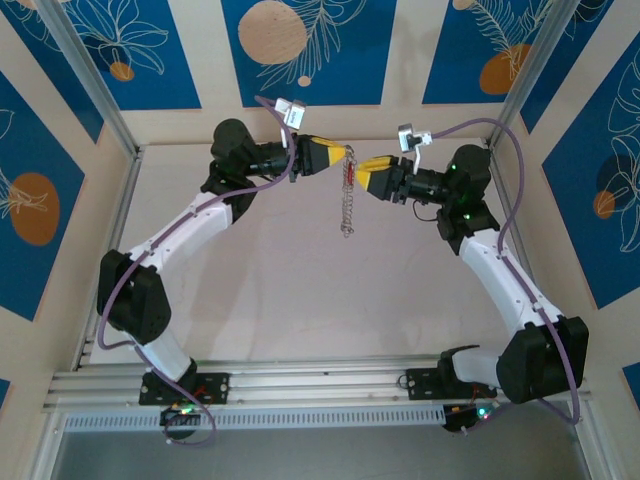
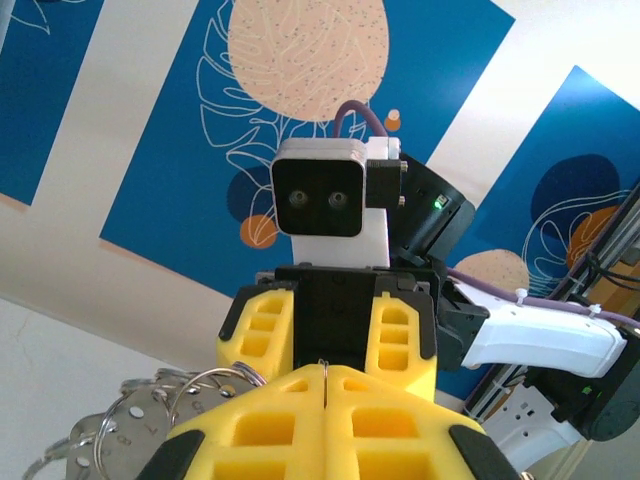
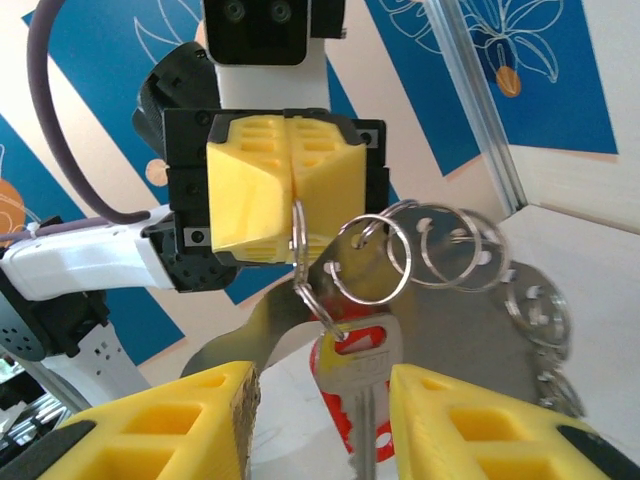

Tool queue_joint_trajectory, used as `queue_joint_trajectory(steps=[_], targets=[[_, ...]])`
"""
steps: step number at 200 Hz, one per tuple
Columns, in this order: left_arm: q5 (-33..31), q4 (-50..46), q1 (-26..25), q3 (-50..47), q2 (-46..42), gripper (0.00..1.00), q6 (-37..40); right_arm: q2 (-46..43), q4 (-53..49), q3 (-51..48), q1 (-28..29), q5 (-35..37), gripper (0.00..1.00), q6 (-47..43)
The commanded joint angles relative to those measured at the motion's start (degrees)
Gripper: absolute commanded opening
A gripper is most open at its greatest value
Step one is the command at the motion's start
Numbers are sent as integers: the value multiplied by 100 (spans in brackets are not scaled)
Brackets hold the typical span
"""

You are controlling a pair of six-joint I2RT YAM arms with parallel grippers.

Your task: Put the keys on the keyring

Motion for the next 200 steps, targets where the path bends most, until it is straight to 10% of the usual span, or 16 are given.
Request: queue_joint_trajectory(steps=[1, 74, 123, 200], targets=[[41, 472, -36, -33, -227, 0, -162, 76, 73, 103, 125, 207, 42, -109], [-56, 587, -62, -65, -269, 0, -257, 216, -384, 273, 490, 673, 38, -531], [-345, 587, -64, -211, -380, 0, -250, 148, -492, 217, 577, 787, 0, -583], [-843, 763, -121, -629, -552, 0, -267, 165, -840, 314, 1043, 1094, 0, -822]])
